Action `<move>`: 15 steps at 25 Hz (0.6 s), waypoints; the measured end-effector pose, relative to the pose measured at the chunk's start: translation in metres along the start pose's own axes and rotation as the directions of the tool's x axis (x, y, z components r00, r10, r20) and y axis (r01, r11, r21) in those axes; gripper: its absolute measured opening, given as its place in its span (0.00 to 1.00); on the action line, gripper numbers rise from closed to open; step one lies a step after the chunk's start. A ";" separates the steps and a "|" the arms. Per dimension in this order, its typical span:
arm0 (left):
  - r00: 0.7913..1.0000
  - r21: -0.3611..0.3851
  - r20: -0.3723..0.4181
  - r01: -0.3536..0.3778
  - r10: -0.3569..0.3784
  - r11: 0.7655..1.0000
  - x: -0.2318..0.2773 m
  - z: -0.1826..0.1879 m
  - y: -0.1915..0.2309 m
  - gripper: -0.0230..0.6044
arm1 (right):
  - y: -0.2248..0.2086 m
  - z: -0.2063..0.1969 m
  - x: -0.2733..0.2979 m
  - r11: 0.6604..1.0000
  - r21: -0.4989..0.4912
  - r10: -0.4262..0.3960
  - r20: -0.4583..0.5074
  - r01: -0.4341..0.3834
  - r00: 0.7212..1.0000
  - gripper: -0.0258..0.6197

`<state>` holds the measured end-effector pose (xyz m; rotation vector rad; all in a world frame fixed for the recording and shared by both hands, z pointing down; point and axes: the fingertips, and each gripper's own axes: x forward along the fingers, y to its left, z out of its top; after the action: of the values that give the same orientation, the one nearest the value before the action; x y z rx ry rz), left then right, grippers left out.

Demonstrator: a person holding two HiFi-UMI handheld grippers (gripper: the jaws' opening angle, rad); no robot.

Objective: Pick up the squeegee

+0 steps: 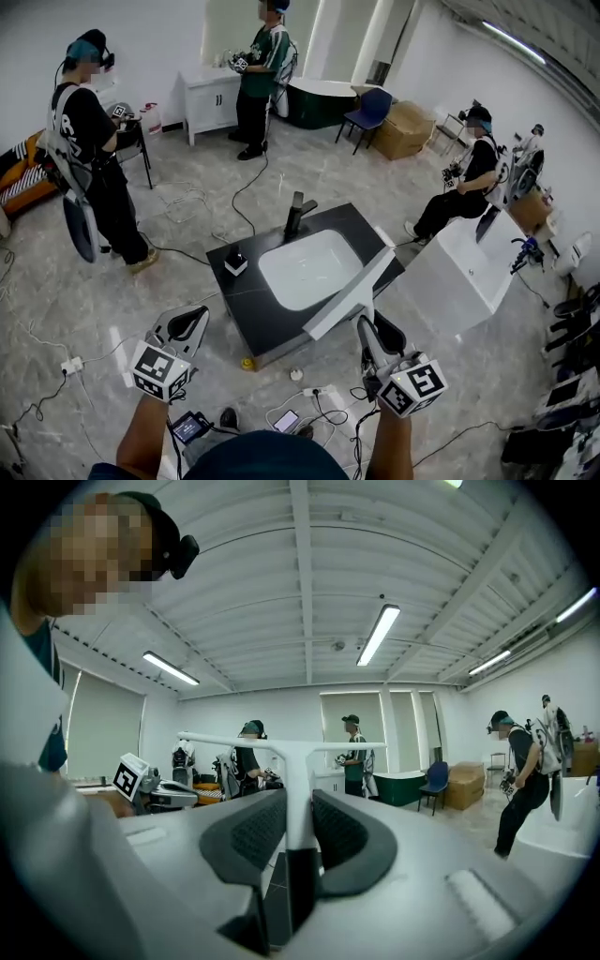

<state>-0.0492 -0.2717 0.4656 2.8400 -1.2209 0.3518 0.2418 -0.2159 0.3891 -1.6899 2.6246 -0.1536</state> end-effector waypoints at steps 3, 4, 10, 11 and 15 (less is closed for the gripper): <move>1.000 0.006 0.004 0.016 -0.016 1.000 0.003 0.003 -0.006 0.05 | -0.001 0.009 -0.010 1.000 0.016 -0.009 0.030 0.008 1.000 0.19; 1.000 0.007 0.004 0.020 -0.020 1.000 0.004 0.004 -0.007 0.05 | -0.001 0.012 -0.013 1.000 0.022 -0.011 0.040 0.010 0.999 0.19; 0.999 0.009 0.004 0.034 -0.034 0.999 0.007 0.011 -0.011 0.05 | -0.004 0.031 -0.032 0.999 0.043 -0.031 0.085 0.027 0.996 0.19; 0.999 0.008 0.003 0.036 -0.036 0.999 0.007 0.011 -0.012 0.05 | -0.005 0.033 -0.035 0.998 0.048 -0.034 0.092 0.030 0.995 0.19; 0.999 -0.002 -0.004 0.039 -0.039 0.999 0.006 0.008 -0.013 0.05 | -0.007 0.038 -0.044 0.997 0.068 -0.049 0.117 0.042 0.992 0.19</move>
<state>-0.0340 -0.2683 0.4595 2.8553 -1.1632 0.3535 0.2686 -0.1817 0.3502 -1.6835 2.4698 -0.1336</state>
